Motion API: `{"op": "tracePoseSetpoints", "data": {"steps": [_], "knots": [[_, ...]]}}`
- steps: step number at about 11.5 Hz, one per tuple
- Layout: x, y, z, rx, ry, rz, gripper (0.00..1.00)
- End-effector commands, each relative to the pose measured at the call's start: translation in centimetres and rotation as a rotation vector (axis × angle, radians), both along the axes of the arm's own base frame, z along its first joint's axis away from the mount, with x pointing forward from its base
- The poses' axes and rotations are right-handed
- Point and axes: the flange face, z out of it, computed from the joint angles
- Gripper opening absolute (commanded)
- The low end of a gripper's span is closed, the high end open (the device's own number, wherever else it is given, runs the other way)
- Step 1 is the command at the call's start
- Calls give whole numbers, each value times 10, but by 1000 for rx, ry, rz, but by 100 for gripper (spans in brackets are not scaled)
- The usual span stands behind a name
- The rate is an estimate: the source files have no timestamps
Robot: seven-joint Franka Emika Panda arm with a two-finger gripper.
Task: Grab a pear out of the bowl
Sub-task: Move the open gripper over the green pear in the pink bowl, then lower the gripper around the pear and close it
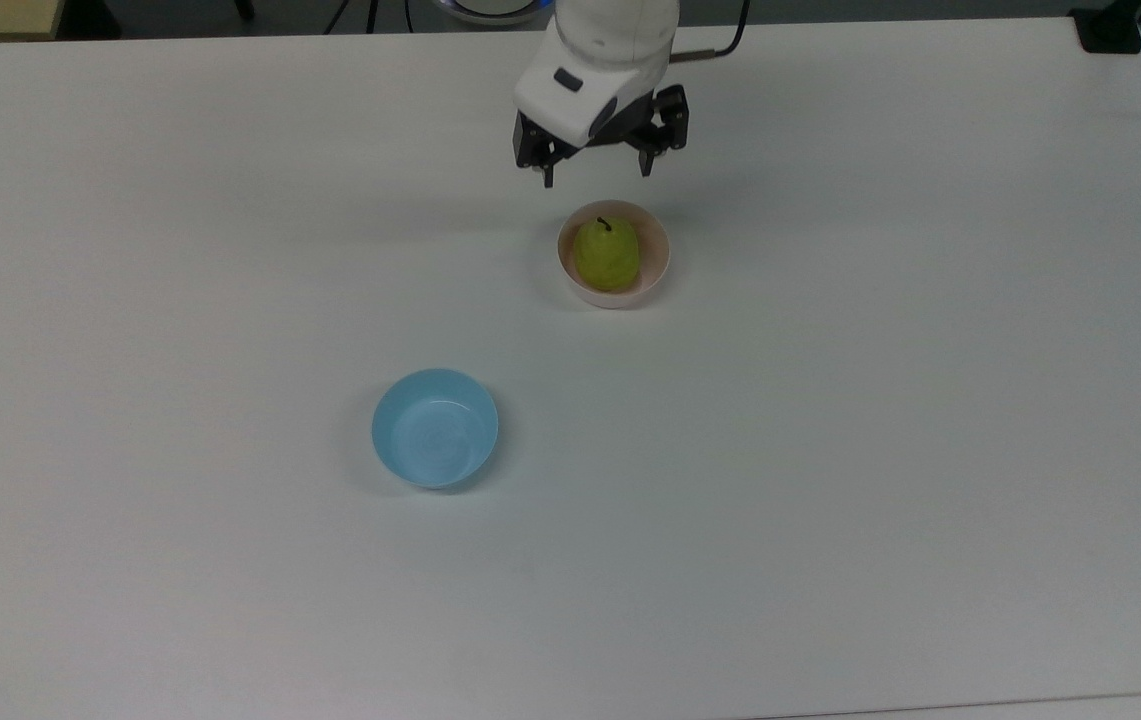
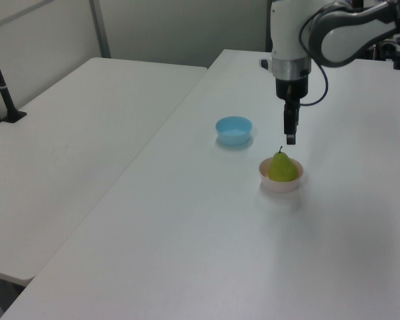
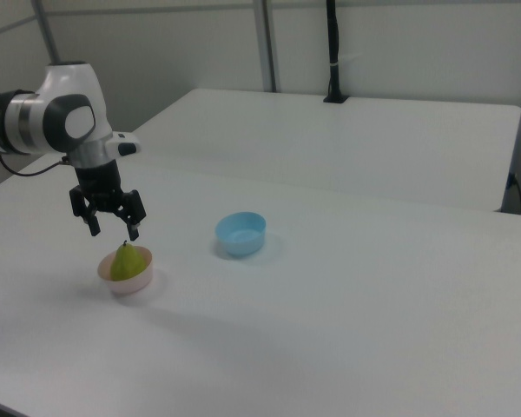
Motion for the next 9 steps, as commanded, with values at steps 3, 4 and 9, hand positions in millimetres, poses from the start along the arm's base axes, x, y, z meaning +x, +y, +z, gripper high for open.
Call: {"op": "tracePoseSetpoints", "data": {"steps": [3,4,9], "knots": [[-4,15,-53,-13,-5,53,97],[-2,16,-60,-15,-1,54,94],[7,18,-88,-27,-18,61,90]]}}
